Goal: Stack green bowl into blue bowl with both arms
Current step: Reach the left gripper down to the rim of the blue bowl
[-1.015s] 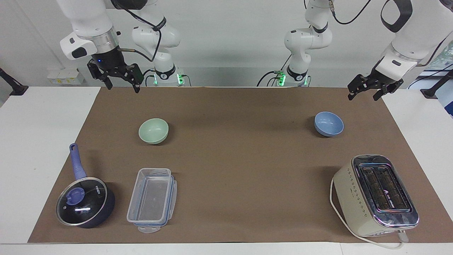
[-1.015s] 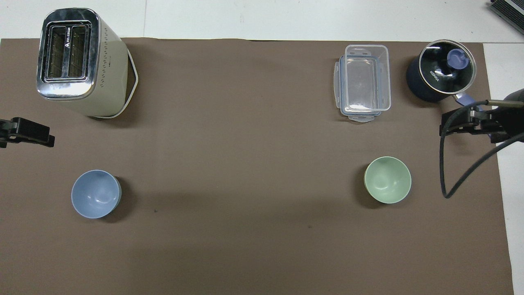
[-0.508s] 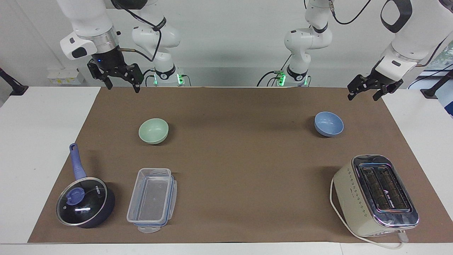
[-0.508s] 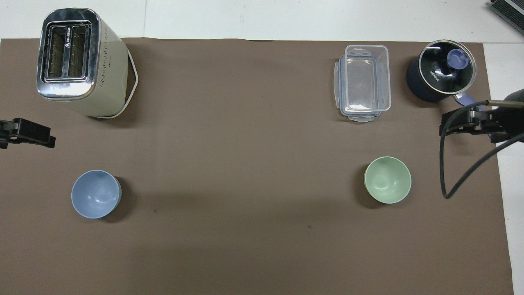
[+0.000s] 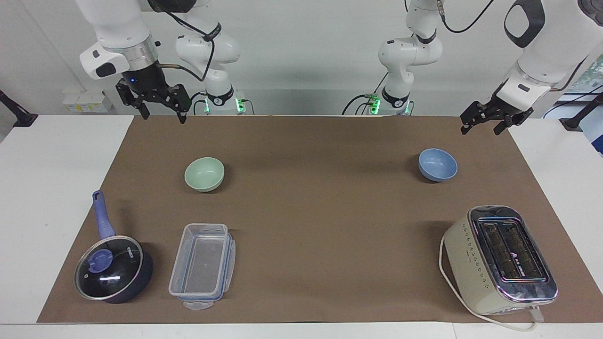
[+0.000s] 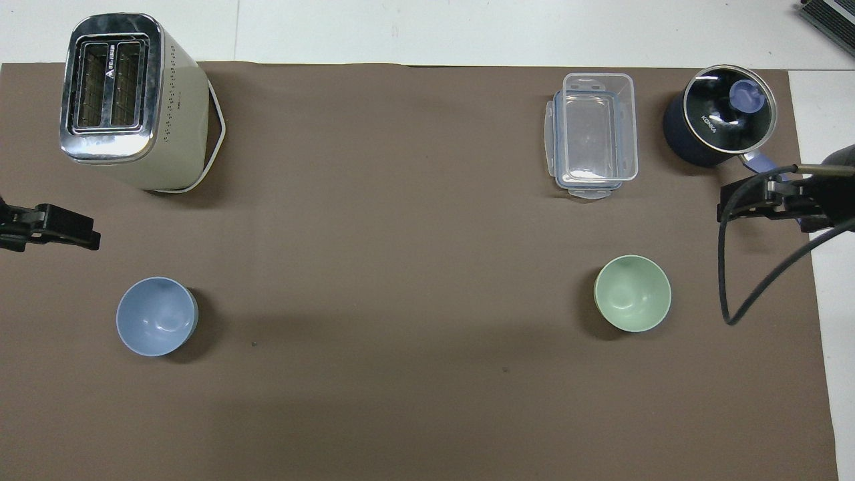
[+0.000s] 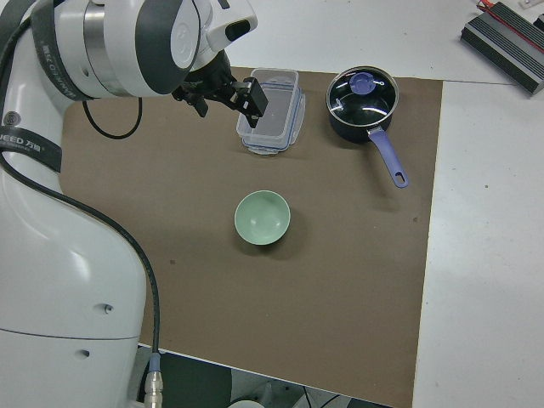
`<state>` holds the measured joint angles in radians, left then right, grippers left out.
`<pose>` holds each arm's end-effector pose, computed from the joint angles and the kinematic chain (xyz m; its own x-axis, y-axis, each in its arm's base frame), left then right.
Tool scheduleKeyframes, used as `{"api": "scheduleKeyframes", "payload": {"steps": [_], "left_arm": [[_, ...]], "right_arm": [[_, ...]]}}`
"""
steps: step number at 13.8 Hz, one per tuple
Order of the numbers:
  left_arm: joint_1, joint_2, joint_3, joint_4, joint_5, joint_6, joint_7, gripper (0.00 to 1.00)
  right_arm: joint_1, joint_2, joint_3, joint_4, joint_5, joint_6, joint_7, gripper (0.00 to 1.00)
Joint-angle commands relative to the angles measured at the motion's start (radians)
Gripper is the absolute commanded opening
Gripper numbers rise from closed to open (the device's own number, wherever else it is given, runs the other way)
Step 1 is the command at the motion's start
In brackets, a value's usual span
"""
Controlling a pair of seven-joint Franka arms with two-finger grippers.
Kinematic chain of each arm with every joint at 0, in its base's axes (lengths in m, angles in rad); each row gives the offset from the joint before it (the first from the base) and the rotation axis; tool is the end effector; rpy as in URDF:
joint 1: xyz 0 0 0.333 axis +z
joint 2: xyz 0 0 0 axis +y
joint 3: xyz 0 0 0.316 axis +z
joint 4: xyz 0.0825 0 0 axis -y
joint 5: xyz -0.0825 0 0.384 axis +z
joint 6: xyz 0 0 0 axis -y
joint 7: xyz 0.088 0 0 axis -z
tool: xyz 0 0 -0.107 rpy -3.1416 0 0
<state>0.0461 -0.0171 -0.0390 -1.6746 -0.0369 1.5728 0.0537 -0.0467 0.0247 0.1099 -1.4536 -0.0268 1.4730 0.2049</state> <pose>0.5454 -0.0002 0.5853 0.9955 -0.0464 -0.0826 -0.0432 -0.9982 0.0406 0.5515 0.0309 0.6571 0.9896 -0.1438 -0.0001 -0.1437 -0.9893 0.0245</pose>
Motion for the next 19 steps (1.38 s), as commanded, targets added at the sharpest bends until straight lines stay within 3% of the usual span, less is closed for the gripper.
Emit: {"api": "scheduleKeyframes", "payload": {"steps": [1, 15, 19], "left_arm": [[0.008, -0.056, 0.005, -0.121, 0.0, 0.081, -0.002, 1.0], [0.13, -0.07, 0.007, -0.438, -0.001, 0.368, 0.195, 1.0], [0.165, -0.066, 0.007, -0.589, -0.001, 0.531, 0.225, 1.0]], "right_arm": [[-0.012, -0.025, 0.002, -0.03, 0.008, 0.018, -0.016, 1.0], [-0.013, -0.023, 0.002, -0.028, 0.008, 0.018, -0.016, 1.0], [-0.013, -0.023, 0.002, -0.027, 0.008, 0.018, -0.016, 1.0]]}}
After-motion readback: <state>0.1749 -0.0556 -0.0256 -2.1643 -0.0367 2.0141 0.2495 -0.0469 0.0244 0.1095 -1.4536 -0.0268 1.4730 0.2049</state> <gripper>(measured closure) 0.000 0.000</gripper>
